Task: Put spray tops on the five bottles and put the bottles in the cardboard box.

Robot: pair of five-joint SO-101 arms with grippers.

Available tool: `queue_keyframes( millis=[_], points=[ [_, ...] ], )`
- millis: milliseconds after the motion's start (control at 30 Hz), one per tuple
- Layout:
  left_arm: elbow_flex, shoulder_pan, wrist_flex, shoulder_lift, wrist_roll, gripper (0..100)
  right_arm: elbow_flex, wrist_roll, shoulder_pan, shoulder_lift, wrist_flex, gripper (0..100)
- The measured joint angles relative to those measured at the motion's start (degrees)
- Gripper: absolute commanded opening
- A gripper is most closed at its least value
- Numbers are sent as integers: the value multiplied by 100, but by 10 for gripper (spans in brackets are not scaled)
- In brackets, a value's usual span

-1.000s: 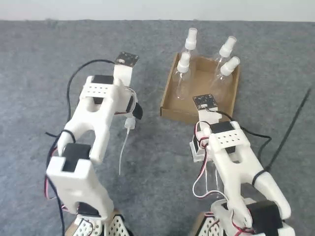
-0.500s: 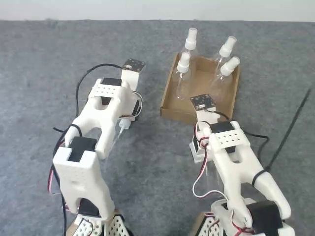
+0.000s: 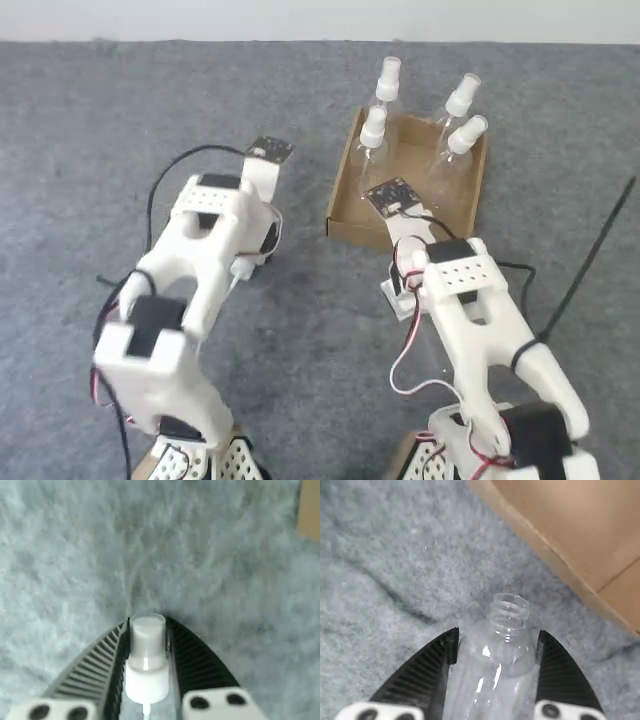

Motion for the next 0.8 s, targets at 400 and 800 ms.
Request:
queue_keyframes(
  millis=[400, 800],
  points=[
    [1714, -53, -888, -1213, -229, 154, -123, 9, -404, 501, 167, 311],
    [1714, -44, -958, -1222, -316, 110, -132, 62, -440, 501, 220, 325]
  ],
)
